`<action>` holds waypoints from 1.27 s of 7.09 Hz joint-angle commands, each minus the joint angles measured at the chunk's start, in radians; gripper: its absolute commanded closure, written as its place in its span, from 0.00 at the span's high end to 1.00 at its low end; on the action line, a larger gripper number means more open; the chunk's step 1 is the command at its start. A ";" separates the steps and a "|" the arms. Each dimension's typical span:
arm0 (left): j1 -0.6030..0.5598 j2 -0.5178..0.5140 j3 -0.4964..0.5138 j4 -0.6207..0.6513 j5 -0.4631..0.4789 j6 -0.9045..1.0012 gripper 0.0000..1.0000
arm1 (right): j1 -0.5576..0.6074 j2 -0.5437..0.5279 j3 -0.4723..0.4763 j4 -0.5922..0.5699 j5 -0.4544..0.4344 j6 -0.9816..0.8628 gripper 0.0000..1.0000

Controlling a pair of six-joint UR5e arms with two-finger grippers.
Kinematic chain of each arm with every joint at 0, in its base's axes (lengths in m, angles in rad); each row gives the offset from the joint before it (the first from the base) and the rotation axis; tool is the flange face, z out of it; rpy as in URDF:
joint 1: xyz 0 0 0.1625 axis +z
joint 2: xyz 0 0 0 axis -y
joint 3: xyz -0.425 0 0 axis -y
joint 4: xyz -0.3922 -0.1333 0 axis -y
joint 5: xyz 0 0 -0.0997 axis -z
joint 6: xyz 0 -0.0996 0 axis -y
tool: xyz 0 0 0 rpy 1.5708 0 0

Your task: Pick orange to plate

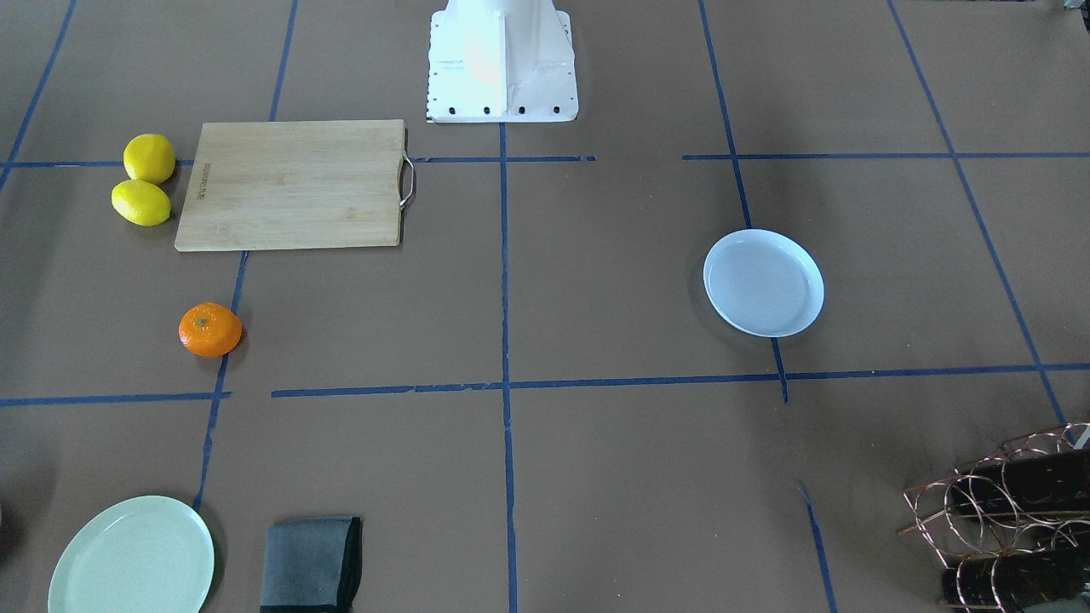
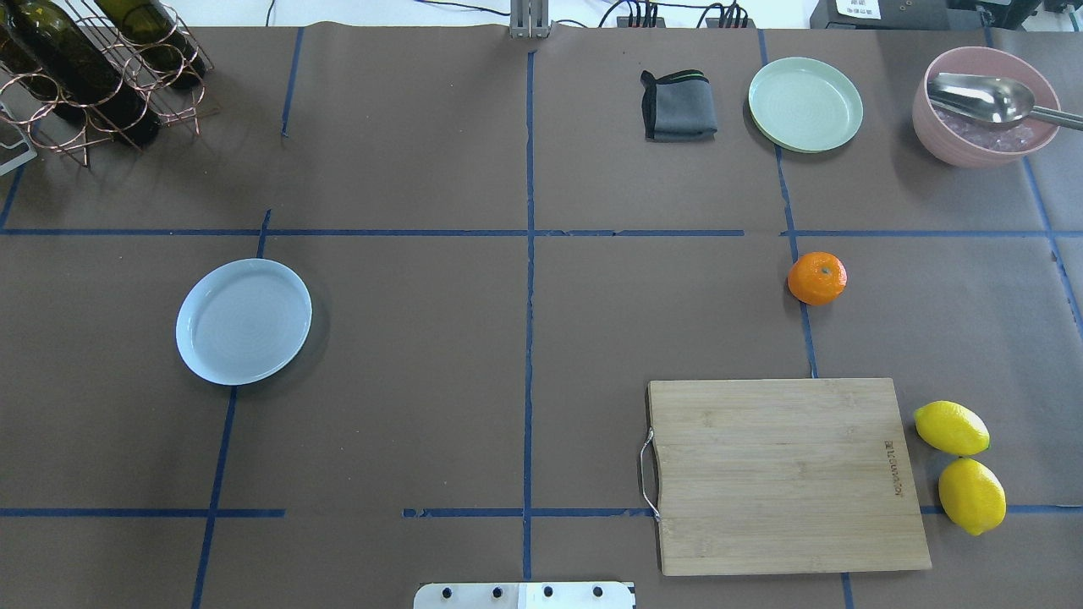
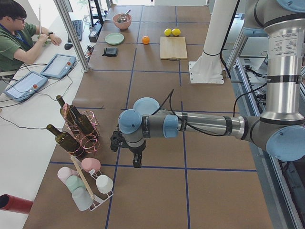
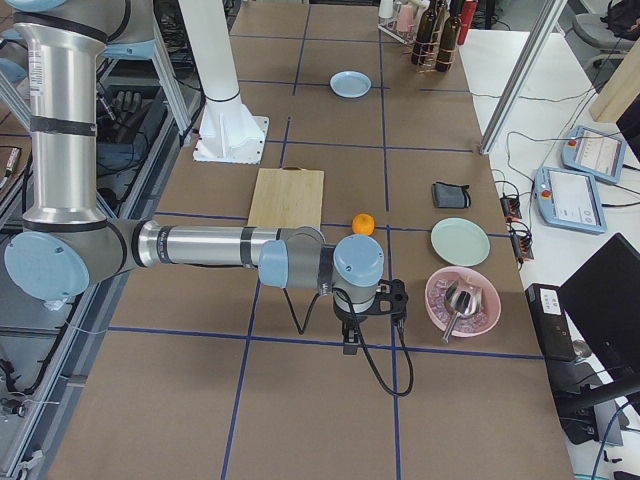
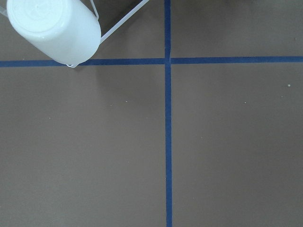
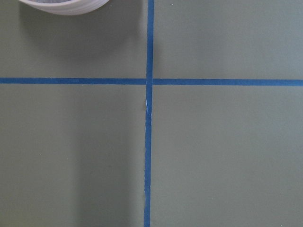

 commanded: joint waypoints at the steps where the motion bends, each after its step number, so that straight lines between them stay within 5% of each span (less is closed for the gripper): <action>1: 0.000 -0.001 -0.006 -0.001 -0.014 0.008 1.00 | 0.000 -0.003 0.002 0.003 0.001 0.000 1.00; 2: 0.002 -0.005 -0.017 -0.009 -0.009 0.008 1.00 | 0.000 -0.004 -0.001 0.004 0.001 0.002 1.00; 5: 0.053 -0.014 -0.003 -0.289 -0.005 -0.002 1.00 | -0.002 0.003 0.012 0.009 0.023 0.006 1.00; 9: 0.116 -0.097 0.069 -0.365 -0.014 -0.010 1.00 | -0.035 0.083 0.017 0.004 0.062 0.011 1.00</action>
